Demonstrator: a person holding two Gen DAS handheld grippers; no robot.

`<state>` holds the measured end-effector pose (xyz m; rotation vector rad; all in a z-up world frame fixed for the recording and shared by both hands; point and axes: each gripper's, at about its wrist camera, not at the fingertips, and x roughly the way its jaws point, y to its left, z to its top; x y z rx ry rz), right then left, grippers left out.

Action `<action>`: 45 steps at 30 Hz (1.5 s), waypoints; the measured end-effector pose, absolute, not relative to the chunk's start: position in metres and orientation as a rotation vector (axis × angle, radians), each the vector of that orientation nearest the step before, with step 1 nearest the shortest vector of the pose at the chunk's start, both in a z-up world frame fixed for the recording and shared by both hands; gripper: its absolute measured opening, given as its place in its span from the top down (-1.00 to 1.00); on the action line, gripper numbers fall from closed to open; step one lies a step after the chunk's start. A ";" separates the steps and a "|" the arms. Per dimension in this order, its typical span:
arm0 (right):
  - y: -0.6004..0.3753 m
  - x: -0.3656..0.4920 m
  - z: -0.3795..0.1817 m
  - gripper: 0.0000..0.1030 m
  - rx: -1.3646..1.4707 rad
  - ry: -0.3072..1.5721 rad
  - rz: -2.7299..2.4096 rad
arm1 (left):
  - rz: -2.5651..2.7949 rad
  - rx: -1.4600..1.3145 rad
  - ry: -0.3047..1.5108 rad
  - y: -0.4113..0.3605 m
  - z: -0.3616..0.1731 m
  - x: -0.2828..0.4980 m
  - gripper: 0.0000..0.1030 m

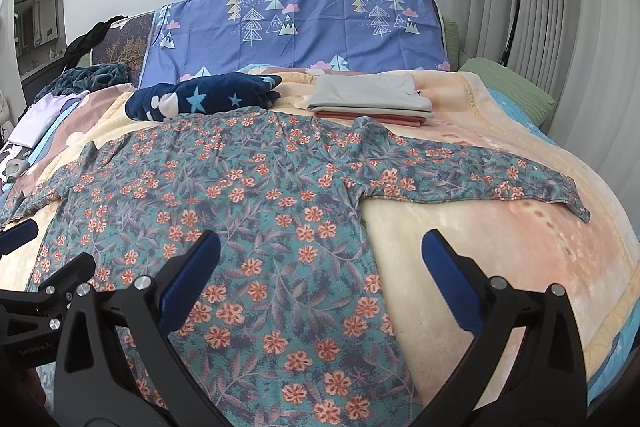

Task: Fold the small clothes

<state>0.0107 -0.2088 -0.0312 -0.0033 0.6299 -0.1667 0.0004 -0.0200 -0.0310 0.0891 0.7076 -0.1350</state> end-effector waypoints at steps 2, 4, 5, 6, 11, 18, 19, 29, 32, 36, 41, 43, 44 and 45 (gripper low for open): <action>-0.208 0.011 -0.031 -0.96 -0.004 0.630 -0.168 | -0.133 0.087 0.706 -0.019 -0.031 0.001 -0.97; -0.209 0.011 -0.031 -0.96 -0.004 0.631 -0.167 | -0.141 0.086 0.700 -0.018 -0.032 0.000 -0.97; -0.208 0.011 -0.031 -0.96 -0.004 0.630 -0.168 | -0.150 0.086 0.697 -0.018 -0.033 0.000 -0.97; -0.208 0.011 -0.031 -0.96 -0.004 0.631 -0.168 | -0.155 0.086 0.698 -0.018 -0.033 0.000 -0.97; -0.208 0.011 -0.031 -0.96 -0.004 0.630 -0.168 | -0.181 0.017 0.719 -0.011 -0.043 0.005 -0.97; -0.209 0.011 -0.032 -0.96 0.001 0.633 -0.174 | -0.296 0.044 0.703 -0.013 -0.042 0.004 -0.97; -0.209 0.011 -0.033 -0.96 0.003 0.634 -0.174 | -0.296 0.024 0.699 -0.012 -0.041 0.005 -0.97; -0.207 0.012 -0.035 -0.96 0.000 0.642 -0.180 | -0.291 -0.033 0.683 0.001 -0.035 0.004 -0.97; -0.206 0.012 -0.035 -0.96 -0.004 0.646 -0.177 | -0.295 -0.022 0.704 0.000 -0.039 0.006 -0.94; -0.204 0.012 -0.036 -0.96 -0.010 0.644 -0.175 | -0.271 0.019 0.736 -0.001 -0.048 0.009 -0.86; -0.206 0.014 -0.039 -0.96 -0.006 0.656 -0.180 | -0.200 0.025 0.743 0.035 -0.054 0.017 -0.45; -0.206 0.014 -0.040 -0.96 -0.013 0.659 -0.183 | -0.111 -0.005 0.751 0.073 -0.056 0.028 -0.12; -0.206 0.014 -0.041 -0.96 -0.015 0.661 -0.184 | -0.044 -0.020 0.760 0.098 -0.057 0.035 -0.04; -0.207 0.014 -0.042 -0.96 -0.014 0.663 -0.185 | 0.039 -0.056 0.772 0.130 -0.059 0.042 -0.03</action>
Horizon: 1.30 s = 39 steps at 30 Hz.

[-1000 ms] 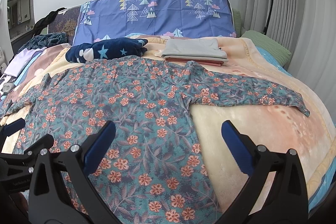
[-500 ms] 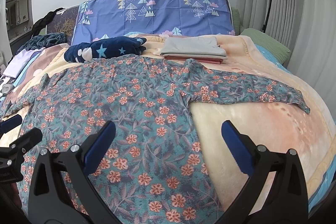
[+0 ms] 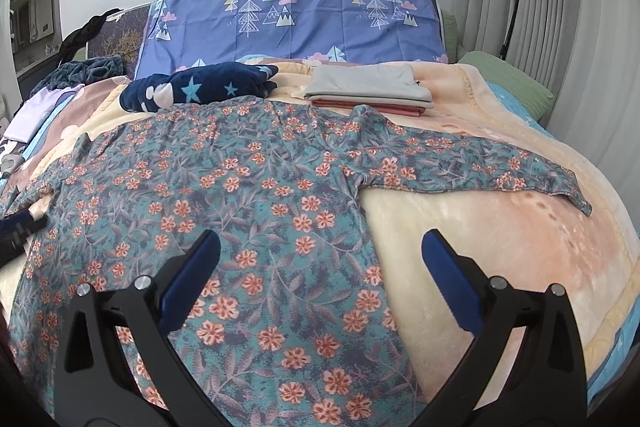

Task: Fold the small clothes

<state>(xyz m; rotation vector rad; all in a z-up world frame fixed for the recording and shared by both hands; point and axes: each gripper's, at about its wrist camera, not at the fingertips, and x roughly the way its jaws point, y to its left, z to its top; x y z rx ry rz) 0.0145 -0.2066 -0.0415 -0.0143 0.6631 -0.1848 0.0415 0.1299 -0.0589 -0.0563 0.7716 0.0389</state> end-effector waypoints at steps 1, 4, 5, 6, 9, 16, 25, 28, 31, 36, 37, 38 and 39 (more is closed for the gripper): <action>-0.207 0.014 -0.042 -0.96 -0.015 0.665 -0.187 | 0.101 -0.109 0.777 0.159 -0.060 0.044 -0.03; -0.210 0.016 -0.045 -0.96 -0.016 0.670 -0.203 | 0.252 -0.380 0.787 0.261 -0.069 0.043 -0.03; -0.211 0.017 -0.047 -0.96 -0.012 0.676 -0.209 | 0.290 -0.463 0.781 0.290 -0.073 0.041 -0.03; -0.213 0.019 -0.050 -0.96 -0.006 0.687 -0.214 | 0.339 -0.540 0.773 0.323 -0.079 0.040 -0.03; -0.212 0.023 -0.055 -0.96 -0.013 0.711 -0.219 | 0.447 -0.645 0.771 0.381 -0.091 0.041 -0.03; -0.210 0.026 -0.059 -0.96 -0.051 0.715 -0.237 | 0.564 -0.952 0.739 0.470 -0.135 0.051 -0.01; -0.211 0.038 -0.063 -0.96 -0.066 0.731 -0.251 | 0.217 -0.786 0.565 0.383 -0.052 0.112 0.97; -0.211 0.042 -0.065 -0.96 -0.054 0.741 -0.244 | -0.031 -0.575 0.560 0.276 0.001 0.136 0.97; -0.214 0.042 -0.066 -0.96 -0.049 0.743 -0.246 | -0.272 -0.395 0.569 0.162 0.025 0.141 0.96; -0.233 0.039 -0.071 -0.96 -0.034 0.756 -0.284 | -0.535 -0.193 0.714 0.012 -0.016 0.142 0.94; -0.237 0.039 -0.072 -0.96 -0.030 0.760 -0.291 | -0.558 -0.147 0.759 -0.010 -0.035 0.142 0.94; -0.241 0.038 -0.073 -0.96 -0.025 0.764 -0.294 | -0.569 -0.117 0.797 -0.024 -0.050 0.141 0.94; -0.247 0.038 -0.074 -0.96 -0.012 0.767 -0.291 | -0.578 -0.092 0.834 -0.035 -0.064 0.141 0.94</action>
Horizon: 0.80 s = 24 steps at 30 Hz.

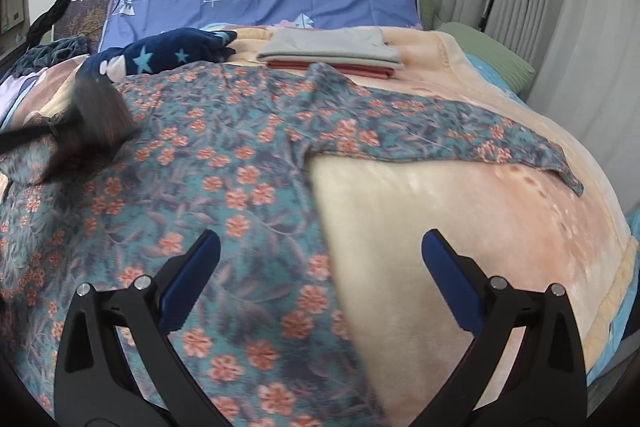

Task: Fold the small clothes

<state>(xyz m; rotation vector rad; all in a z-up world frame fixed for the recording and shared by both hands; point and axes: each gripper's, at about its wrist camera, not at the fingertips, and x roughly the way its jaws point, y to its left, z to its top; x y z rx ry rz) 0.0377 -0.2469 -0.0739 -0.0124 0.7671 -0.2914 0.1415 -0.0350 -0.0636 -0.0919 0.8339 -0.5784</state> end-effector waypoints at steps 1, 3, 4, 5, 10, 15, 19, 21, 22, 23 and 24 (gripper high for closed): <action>-0.250 0.038 -0.075 -0.96 -0.005 0.768 -0.289 | -0.581 -0.064 0.871 -0.043 -0.078 0.142 0.89; -0.256 0.041 -0.075 -0.96 0.011 0.770 -0.278 | -0.567 -0.022 0.894 -0.051 -0.091 0.140 0.77; -0.257 0.043 -0.075 -0.96 0.018 0.770 -0.273 | -0.568 -0.019 0.887 -0.050 -0.091 0.139 0.68; -0.258 0.047 -0.075 -0.96 0.028 0.770 -0.260 | -0.576 -0.022 0.882 -0.050 -0.089 0.139 0.57; -0.257 0.084 -0.071 -0.38 0.180 0.807 -0.043 | -0.592 0.026 0.841 -0.056 -0.082 0.130 0.46; -0.242 0.145 -0.068 0.19 0.294 0.871 0.201 | -0.619 0.052 0.839 -0.064 -0.082 0.126 0.80; -0.212 0.195 -0.069 -0.02 0.280 0.905 0.330 | -0.619 0.035 0.825 -0.061 -0.080 0.126 0.87; -0.194 0.217 -0.075 -0.10 0.255 0.926 0.373 | -0.621 0.014 0.829 -0.058 -0.080 0.129 0.89; -0.187 0.224 -0.080 -0.13 0.245 0.940 0.383 | -0.623 0.001 0.829 -0.056 -0.079 0.130 0.90; -0.177 0.234 -0.086 0.05 0.234 0.968 0.391 | -0.626 -0.016 0.824 -0.055 -0.078 0.131 0.90; -0.167 0.242 -0.093 0.37 0.217 1.005 0.378 | -0.629 -0.026 0.819 -0.053 -0.076 0.131 0.91</action>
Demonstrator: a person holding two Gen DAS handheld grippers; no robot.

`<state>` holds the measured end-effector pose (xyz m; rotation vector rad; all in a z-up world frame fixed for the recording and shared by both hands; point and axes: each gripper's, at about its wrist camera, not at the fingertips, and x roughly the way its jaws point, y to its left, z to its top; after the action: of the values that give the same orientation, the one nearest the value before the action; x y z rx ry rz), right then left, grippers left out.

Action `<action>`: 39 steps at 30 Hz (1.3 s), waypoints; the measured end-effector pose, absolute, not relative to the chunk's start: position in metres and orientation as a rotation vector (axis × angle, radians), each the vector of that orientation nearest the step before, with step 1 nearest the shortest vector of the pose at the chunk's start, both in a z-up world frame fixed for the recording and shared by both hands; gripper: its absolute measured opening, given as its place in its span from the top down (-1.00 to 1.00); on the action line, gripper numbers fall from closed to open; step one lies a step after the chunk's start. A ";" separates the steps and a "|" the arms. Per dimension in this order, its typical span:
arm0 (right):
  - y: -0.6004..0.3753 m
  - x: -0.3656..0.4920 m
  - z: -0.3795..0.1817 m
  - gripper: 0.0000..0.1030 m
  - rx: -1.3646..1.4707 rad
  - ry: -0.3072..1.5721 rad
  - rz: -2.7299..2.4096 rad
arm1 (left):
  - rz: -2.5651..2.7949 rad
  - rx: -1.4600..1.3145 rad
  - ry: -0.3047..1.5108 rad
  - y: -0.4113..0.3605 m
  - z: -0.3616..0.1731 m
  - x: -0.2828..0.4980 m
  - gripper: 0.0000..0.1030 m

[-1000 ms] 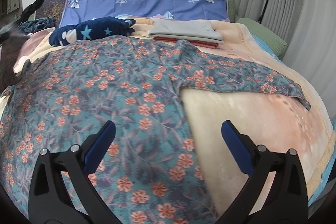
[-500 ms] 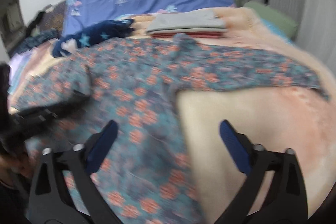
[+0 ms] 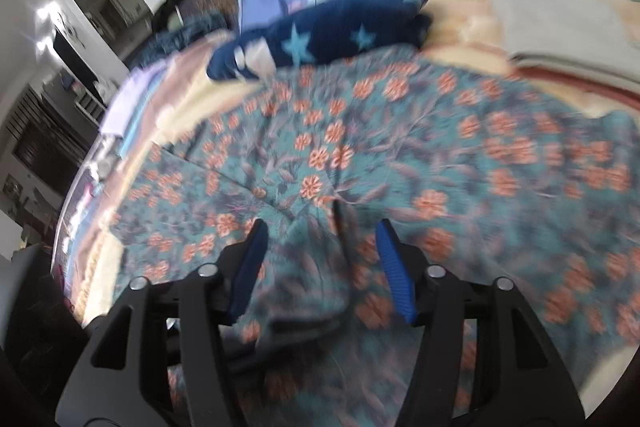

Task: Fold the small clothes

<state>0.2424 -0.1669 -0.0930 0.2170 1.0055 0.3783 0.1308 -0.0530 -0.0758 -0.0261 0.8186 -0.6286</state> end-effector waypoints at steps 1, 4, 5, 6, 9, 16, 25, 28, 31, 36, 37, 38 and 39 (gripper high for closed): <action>-0.161 0.249 -0.096 0.93 0.206 1.032 0.380 | -0.631 -0.042 0.808 -0.051 -0.072 0.131 0.91; -0.167 0.250 -0.064 0.94 0.250 0.917 0.409 | -0.631 -0.091 0.761 -0.047 -0.054 0.133 0.92; -0.169 0.249 -0.052 0.94 0.255 0.883 0.416 | -0.634 -0.110 0.732 -0.047 -0.043 0.135 0.92; -0.175 0.248 -0.031 0.94 0.269 0.825 0.425 | -0.642 -0.126 0.711 -0.048 -0.036 0.137 0.92; -0.192 0.252 0.008 0.94 0.252 0.741 0.403 | -0.697 -0.195 0.646 -0.063 -0.012 0.149 0.92; -0.247 0.272 -0.039 0.18 0.202 0.825 0.128 | -0.668 -0.186 0.735 -0.092 -0.039 0.161 0.19; -0.267 0.244 -0.084 0.18 0.280 0.898 0.217 | -0.361 -0.074 0.696 0.025 -0.039 0.124 -0.23; -0.254 0.241 -0.094 0.25 0.220 0.930 0.222 | -0.220 -0.073 0.702 0.075 -0.043 0.112 -0.36; -0.243 0.244 -0.104 0.88 0.193 0.957 0.192 | -0.117 -0.077 0.758 0.114 -0.057 0.102 -0.37; -0.245 0.228 -0.070 0.88 0.200 0.830 0.133 | -0.026 -0.068 0.862 0.141 -0.083 0.112 -0.37; -0.244 0.227 -0.069 0.88 0.158 0.834 0.090 | -0.025 -0.082 0.870 0.145 -0.085 0.115 -0.37; -0.243 0.228 -0.070 0.83 0.123 0.843 0.065 | -0.020 -0.091 0.871 0.148 -0.087 0.115 -0.37; -0.242 0.229 -0.076 0.78 0.067 0.870 0.030 | -0.013 -0.101 0.873 0.149 -0.089 0.119 -0.37</action>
<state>0.2295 -0.2422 -0.0760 0.0669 0.8702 0.0302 0.1187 0.1492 -0.0886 -0.1013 0.8734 -0.0125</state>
